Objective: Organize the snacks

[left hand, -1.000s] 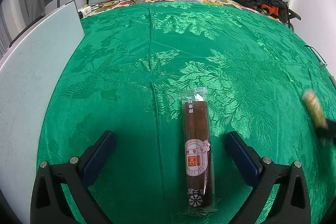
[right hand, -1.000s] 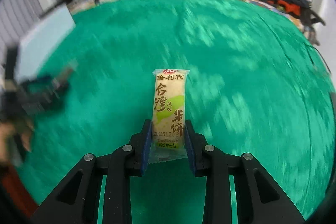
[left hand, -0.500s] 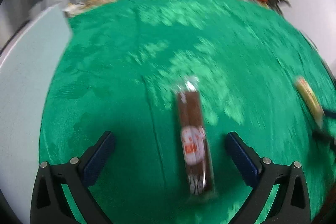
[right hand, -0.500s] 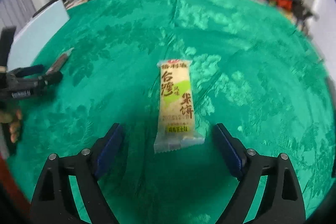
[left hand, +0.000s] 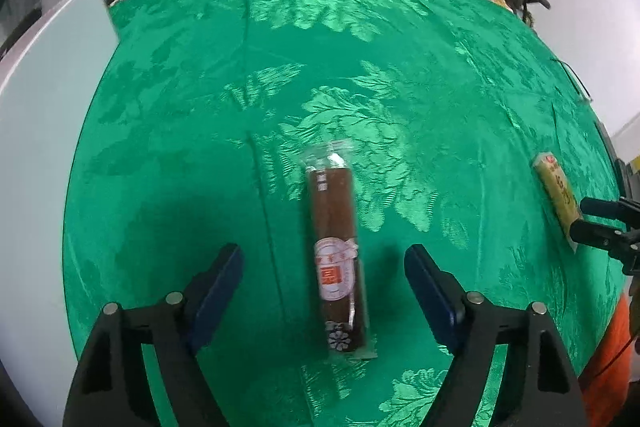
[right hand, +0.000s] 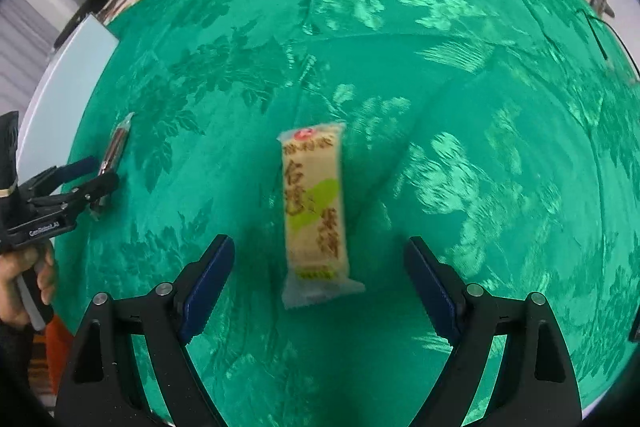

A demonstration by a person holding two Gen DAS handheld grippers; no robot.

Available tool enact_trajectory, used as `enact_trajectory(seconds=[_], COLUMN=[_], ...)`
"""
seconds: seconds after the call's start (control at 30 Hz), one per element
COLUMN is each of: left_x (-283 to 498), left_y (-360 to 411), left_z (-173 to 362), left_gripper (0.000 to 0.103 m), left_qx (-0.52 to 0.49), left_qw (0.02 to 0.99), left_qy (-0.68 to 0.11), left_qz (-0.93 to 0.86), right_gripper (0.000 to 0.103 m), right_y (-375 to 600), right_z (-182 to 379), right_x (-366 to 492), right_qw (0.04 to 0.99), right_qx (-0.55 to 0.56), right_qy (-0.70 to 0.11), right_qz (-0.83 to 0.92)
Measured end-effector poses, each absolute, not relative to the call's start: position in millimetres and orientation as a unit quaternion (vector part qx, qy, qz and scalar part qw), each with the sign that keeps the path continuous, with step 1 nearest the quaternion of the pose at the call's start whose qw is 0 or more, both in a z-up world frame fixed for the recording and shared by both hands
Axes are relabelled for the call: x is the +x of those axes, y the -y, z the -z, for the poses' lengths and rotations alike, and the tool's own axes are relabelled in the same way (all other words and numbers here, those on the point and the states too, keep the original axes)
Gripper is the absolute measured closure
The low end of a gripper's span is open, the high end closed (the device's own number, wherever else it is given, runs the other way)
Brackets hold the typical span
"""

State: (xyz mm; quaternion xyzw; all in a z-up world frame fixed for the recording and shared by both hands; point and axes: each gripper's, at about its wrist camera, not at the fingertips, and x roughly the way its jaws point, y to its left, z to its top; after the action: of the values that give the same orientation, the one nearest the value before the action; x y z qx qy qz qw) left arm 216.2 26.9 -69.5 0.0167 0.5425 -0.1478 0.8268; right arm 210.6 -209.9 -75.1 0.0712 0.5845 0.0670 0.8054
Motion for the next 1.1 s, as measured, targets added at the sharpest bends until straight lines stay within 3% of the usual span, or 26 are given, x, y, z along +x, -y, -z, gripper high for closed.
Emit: enact_trajectory(seconds=[0.13,0.33,0.37,0.5,1.1], left_x=[211,196,195,195,163], left_y=[-30,-3,-2,-10,-36], left_z=[70,70,70,69,68], left_gripper=[0.025,0.053,0.062,0.085,0.086], left_qx=[0.014,0.1,0.095,0.063,-0.035], left_qw=[0.83,0.84,0.841,0.845,0.82], left_qy=[-0.539,-0.515,-0.514,-0.513,-0.542], left_qz=[0.142,0.137,0.142,0.138,0.181], right_gripper=[0.014,0.015,0.015,0.015,0.015], right_y=[202,196,197,207,208], right_z=[77,70,69,69,60], right_x=[216,220,220,221,213], right_qw=[0.809,0.814,0.814,0.812,0.816], right_qx=[0.05,0.04,0.044,0.061,0.072], right_qy=[-0.583,-0.574,-0.574,-0.577,-0.567], right_qz=[-0.064,-0.076,-0.074,-0.068,-0.084])
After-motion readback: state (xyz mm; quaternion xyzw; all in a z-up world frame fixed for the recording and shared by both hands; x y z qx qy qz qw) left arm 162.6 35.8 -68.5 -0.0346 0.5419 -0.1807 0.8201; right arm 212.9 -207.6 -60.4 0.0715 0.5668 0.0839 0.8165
